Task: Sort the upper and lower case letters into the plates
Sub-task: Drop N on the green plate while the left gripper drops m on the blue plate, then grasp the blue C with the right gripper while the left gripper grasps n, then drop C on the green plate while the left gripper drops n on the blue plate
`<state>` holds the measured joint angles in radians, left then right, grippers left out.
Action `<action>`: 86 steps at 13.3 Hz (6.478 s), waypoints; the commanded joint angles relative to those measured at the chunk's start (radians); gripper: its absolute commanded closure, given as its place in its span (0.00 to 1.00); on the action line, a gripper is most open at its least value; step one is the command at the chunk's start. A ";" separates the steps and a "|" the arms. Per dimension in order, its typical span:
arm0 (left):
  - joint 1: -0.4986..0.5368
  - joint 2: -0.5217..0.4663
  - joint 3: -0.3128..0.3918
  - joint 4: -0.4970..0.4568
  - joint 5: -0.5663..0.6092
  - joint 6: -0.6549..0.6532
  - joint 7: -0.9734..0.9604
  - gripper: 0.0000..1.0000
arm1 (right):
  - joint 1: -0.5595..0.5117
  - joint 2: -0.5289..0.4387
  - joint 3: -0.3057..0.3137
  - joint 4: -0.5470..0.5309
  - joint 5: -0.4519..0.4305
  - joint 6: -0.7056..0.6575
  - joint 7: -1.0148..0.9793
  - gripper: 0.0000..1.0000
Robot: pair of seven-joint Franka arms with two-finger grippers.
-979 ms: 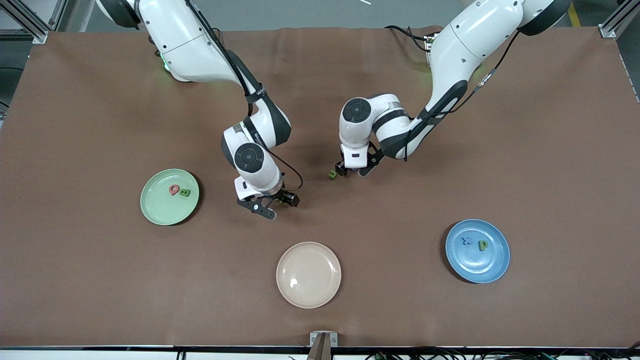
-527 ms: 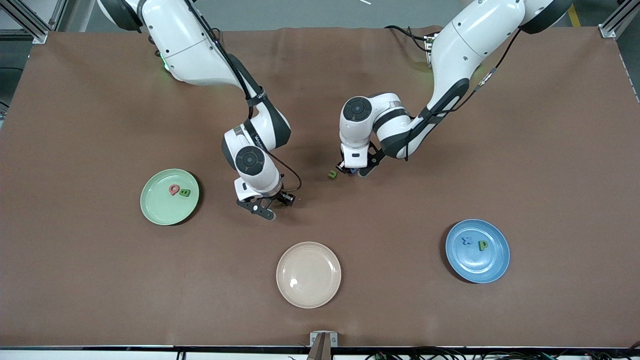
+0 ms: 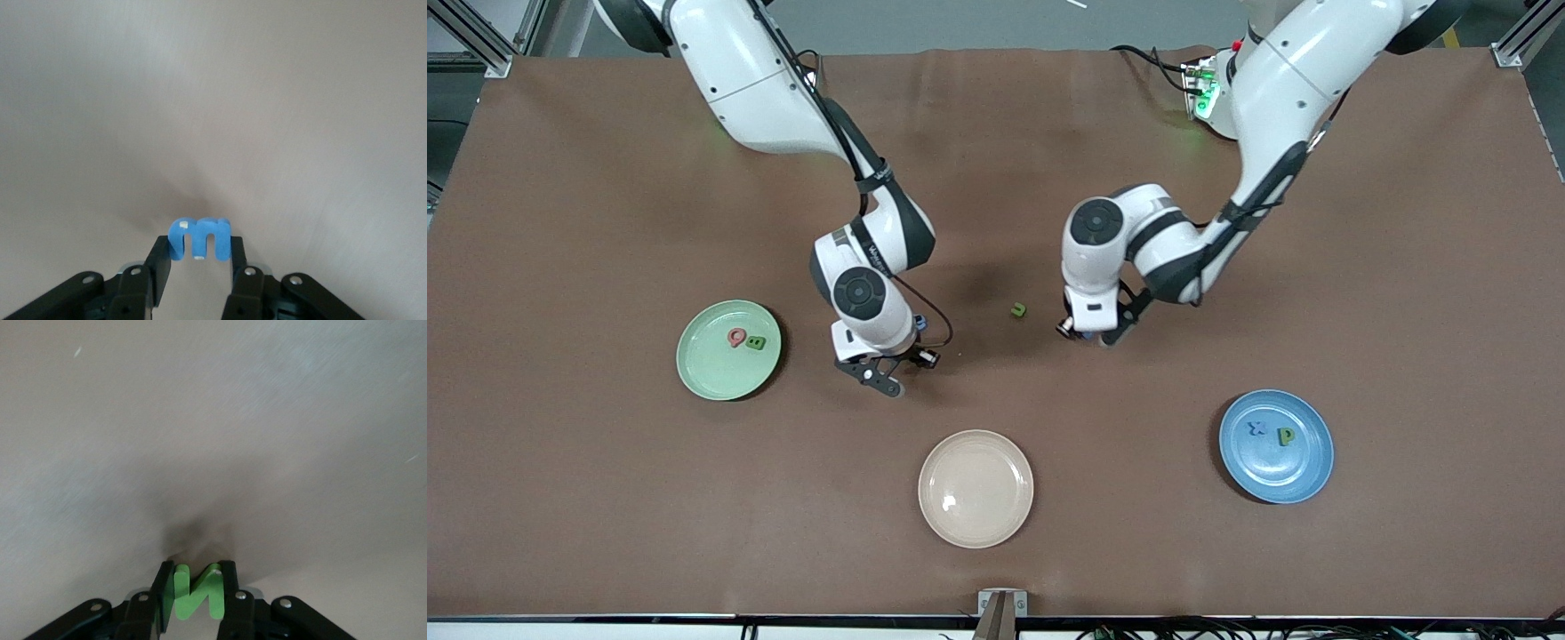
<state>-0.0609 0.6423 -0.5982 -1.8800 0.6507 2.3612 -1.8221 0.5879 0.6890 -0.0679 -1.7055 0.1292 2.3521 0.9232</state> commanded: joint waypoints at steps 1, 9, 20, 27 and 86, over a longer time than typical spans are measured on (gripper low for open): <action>0.102 -0.027 -0.006 0.041 0.020 -0.020 0.195 0.99 | -0.121 -0.135 0.013 -0.026 -0.011 -0.144 -0.159 1.00; 0.361 0.031 0.000 0.171 0.020 -0.027 0.754 0.95 | -0.462 -0.275 0.005 -0.195 -0.022 -0.166 -0.722 1.00; 0.340 0.074 0.081 0.206 0.004 -0.027 0.735 0.00 | -0.550 -0.240 0.007 -0.322 -0.022 0.048 -0.837 0.99; 0.149 0.076 -0.031 0.171 -0.003 -0.114 0.206 0.00 | -0.559 -0.207 0.007 -0.342 -0.022 0.104 -0.840 0.98; 0.458 0.137 0.015 0.295 0.007 -0.119 0.923 0.35 | -0.351 -0.284 -0.119 -0.281 0.021 -0.016 -0.768 0.99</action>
<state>0.4102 0.7660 -0.6059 -1.6164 0.6506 2.2427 -0.9445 0.3172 0.4141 -0.2078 -1.9668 0.1492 2.3052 0.2842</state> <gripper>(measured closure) 0.692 0.639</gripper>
